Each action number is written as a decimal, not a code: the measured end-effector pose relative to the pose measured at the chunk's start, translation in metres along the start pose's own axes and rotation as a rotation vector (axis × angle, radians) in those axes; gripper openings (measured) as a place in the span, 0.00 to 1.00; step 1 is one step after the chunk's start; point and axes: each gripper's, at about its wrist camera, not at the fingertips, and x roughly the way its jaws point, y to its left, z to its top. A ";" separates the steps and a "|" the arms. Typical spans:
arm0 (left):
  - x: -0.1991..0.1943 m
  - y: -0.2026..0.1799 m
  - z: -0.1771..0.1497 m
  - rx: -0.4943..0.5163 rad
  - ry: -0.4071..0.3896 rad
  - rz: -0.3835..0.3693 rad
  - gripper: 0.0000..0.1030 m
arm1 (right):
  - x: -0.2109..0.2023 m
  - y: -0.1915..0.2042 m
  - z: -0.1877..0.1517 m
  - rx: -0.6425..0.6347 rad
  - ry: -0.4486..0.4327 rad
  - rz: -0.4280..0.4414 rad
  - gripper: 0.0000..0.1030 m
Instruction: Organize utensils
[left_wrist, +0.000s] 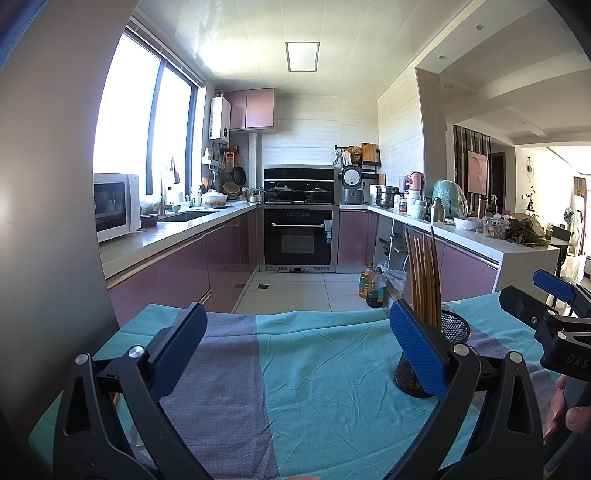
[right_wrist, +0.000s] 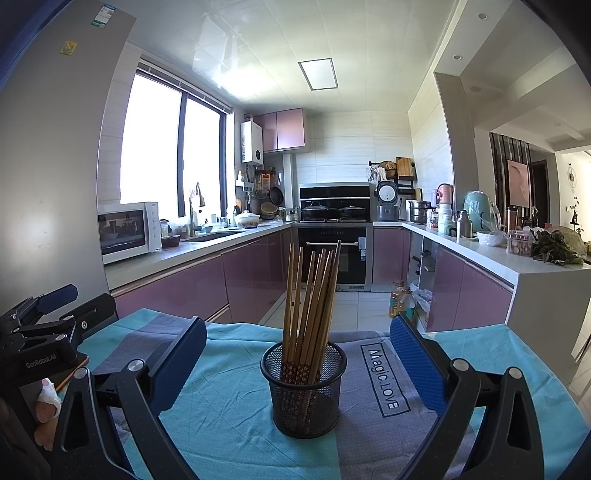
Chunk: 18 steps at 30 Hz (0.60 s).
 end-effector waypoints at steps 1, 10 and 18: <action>0.000 0.000 0.000 0.000 0.000 0.000 0.95 | 0.000 0.000 0.000 0.001 0.000 0.001 0.93; 0.000 0.000 0.001 0.001 0.001 0.000 0.95 | -0.001 0.000 0.000 0.001 -0.001 -0.001 0.93; 0.001 0.000 0.000 0.001 0.003 -0.001 0.95 | 0.000 0.000 0.000 0.004 0.001 0.000 0.93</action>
